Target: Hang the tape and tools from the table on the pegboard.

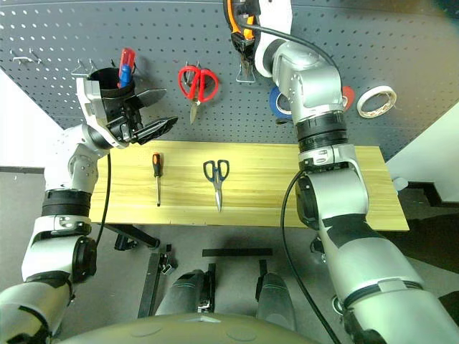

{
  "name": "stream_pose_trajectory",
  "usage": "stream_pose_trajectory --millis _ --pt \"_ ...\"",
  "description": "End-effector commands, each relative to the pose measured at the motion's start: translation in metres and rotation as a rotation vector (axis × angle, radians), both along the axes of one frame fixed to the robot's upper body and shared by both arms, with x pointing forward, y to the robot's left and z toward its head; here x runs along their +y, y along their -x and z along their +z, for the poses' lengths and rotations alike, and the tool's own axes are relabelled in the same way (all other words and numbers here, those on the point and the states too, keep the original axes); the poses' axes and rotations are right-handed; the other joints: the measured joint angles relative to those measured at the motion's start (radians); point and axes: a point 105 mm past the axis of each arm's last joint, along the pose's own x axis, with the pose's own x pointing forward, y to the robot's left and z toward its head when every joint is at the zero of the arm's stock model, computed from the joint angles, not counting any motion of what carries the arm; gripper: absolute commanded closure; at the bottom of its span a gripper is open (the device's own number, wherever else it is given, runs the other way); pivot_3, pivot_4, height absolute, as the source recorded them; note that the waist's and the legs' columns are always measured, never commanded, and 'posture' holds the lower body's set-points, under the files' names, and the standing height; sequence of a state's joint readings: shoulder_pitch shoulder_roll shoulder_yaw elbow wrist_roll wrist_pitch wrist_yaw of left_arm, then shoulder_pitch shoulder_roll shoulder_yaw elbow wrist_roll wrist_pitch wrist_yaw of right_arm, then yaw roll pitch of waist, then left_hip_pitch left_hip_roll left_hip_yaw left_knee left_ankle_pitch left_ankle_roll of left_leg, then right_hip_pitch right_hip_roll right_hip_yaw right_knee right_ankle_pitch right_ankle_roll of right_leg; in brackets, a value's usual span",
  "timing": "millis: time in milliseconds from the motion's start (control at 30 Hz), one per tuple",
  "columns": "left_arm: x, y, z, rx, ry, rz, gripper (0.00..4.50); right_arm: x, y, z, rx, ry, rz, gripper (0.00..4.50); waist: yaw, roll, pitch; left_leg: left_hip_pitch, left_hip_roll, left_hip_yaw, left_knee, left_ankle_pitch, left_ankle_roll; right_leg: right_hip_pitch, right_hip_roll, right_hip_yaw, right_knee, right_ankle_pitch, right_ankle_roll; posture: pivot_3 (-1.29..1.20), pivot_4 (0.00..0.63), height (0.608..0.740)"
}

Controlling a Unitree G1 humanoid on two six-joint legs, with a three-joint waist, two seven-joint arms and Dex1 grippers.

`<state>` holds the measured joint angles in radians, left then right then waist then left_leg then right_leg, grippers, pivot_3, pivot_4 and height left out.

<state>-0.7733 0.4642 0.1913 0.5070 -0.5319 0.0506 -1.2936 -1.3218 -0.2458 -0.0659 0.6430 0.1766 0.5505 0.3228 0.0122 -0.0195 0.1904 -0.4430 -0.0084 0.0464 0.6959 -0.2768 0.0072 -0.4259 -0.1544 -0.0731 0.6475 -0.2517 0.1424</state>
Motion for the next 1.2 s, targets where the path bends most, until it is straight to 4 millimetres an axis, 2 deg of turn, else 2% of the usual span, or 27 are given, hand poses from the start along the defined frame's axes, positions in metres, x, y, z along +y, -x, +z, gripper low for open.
stream_pose_trajectory --millis 33,167,300,400,433,633,733,833,900,967,1100,1200 --pt "0.003 0.002 0.014 -0.059 0.014 0.01 0.0 0.002 0.003 0.01 -0.047 -0.02 0.009 2.46 0.001 0.0 0.0 0.0 0.0 0.0 0.0 0.0 0.0 0.0 0.0 0.0 0.0 0.0 0.0 0.18 0.068 0.728" --pt "0.004 0.002 0.014 -0.062 0.007 0.014 0.0 0.001 0.001 -0.001 -0.03 0.0 0.0 2.46 0.0 0.0 0.0 0.0 0.0 0.0 0.0 0.0 0.0 0.0 0.0 0.0 0.0 0.0 0.0 0.18 0.068 0.728" --pt "0.004 0.001 0.013 -0.058 0.001 0.014 0.0 -0.003 0.001 -0.001 -0.029 0.002 -0.009 1.26 -0.001 0.0 0.0 0.0 0.0 0.0 0.0 0.0 0.0 0.0 0.0 0.0 0.0 0.0 0.0 0.17 0.068 0.728" --pt "0.002 0.001 0.012 -0.055 0.0 0.01 0.0 -0.01 0.006 0.009 -0.055 -0.004 -0.008 0.23 -0.001 0.0 0.0 0.0 0.0 0.0 0.0 0.0 0.0 0.0 0.0 0.0 0.0 0.0 0.0 0.16 0.069 0.728" --pt "0.002 0.001 0.012 -0.055 0.0 0.009 0.0 -0.011 0.009 0.012 -0.066 -0.006 -0.007 0.05 -0.001 0.0 0.0 0.0 0.0 0.0 0.0 0.0 0.0 0.0 0.0 0.0 0.0 0.0 0.0 0.16 0.071 0.728" --pt "-0.001 0.003 0.008 -0.029 -0.022 -0.014 0.0 -0.033 0.047 0.045 -0.161 -0.018 0.018 0.05 0.003 0.0 0.0 0.0 0.0 0.0 0.001 0.0 0.0 0.0 0.0 0.0 0.0 0.0 0.0 0.16 0.078 0.728" --pt "-0.001 0.005 -0.001 0.019 -0.065 -0.023 0.0 -0.052 0.069 0.045 -0.15 -0.003 0.027 0.05 0.003 0.0 -0.001 0.0 0.0 0.0 0.001 0.0 0.0 0.0 0.0 0.0 0.0 0.0 0.0 0.16 0.09 0.728" --pt "-0.002 0.004 -0.024 0.11 -0.182 0.013 0.0 -0.059 0.096 0.017 -0.043 0.037 0.155 0.05 0.003 0.0 -0.001 0.0 0.0 0.0 0.001 0.0 0.001 0.001 0.0 0.0 0.0 0.0 0.0 0.14 0.103 0.728" --pt "-0.007 0.006 -0.034 0.165 -0.217 0.016 0.0 -0.061 0.118 -0.019 0.028 0.137 0.256 0.05 0.004 -0.001 -0.001 0.001 0.0 0.0 0.001 0.0 0.001 0.001 0.0 0.0 0.0 0.0 0.0 0.14 0.114 0.728" --pt "-0.012 0.0 -0.055 0.237 -0.306 0.095 0.0 -0.064 0.14 -0.059 0.123 0.22 0.354 0.05 0.012 -0.001 -0.001 0.001 0.0 0.0 0.001 -0.001 0.002 0.002 0.0 0.0 0.0 0.0 0.0 0.13 0.123 0.728" --pt "-0.02 -0.006 -0.077 0.295 -0.356 0.178 0.0 -0.063 0.158 -0.091 0.199 0.252 0.435 0.05 0.016 0.0 -0.001 0.002 0.0 0.002 0.002 -0.002 0.003 0.002 0.0 0.004 0.0 0.0 0.0 0.12 0.142 0.728" --pt "-0.036 -0.018 -0.097 0.375 -0.349 0.3 0.0 -0.061 0.156 -0.11 0.205 0.257 0.449 0.05 0.027 -0.001 -0.001 0.004 0.0 0.001 0.003 -0.002 0.003 0.004 0.0 0.004 0.0 0.0 0.0 0.12 0.161 0.728"
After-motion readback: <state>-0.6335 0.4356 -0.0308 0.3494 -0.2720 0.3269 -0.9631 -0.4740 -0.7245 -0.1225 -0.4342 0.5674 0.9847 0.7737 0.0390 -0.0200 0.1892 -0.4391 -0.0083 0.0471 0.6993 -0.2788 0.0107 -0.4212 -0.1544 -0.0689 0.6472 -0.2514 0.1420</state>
